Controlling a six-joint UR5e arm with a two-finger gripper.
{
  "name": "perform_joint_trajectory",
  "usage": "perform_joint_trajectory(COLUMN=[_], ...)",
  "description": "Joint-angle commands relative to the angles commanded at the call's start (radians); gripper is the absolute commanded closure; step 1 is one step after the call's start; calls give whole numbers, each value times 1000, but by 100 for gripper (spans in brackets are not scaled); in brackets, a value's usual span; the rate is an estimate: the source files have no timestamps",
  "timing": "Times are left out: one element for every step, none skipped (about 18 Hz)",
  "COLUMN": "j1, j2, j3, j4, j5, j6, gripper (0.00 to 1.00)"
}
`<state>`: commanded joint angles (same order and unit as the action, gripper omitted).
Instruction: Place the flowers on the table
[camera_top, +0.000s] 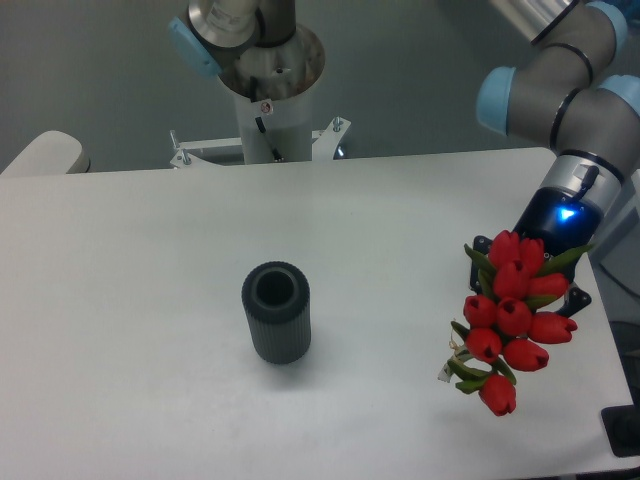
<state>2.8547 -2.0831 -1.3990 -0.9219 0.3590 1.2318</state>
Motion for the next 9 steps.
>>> perform_joint_trajectory(j1=[-2, -2, -2, -2, -3, -3, -3, -2, -2], j2=[2, 2, 2, 3, 8, 9, 9, 11, 11], j3=[-5, -6, -6, -3, -9, -12, -14, -12, -11], j4=[2, 2, 2, 2, 3, 3, 3, 2, 2], j5=[2, 6, 12, 18, 31, 47, 52, 51, 51], j6=[0, 0, 0, 0, 5, 23, 37, 37, 37], gripper=[60, 60, 60, 60, 60, 61, 60, 61, 61])
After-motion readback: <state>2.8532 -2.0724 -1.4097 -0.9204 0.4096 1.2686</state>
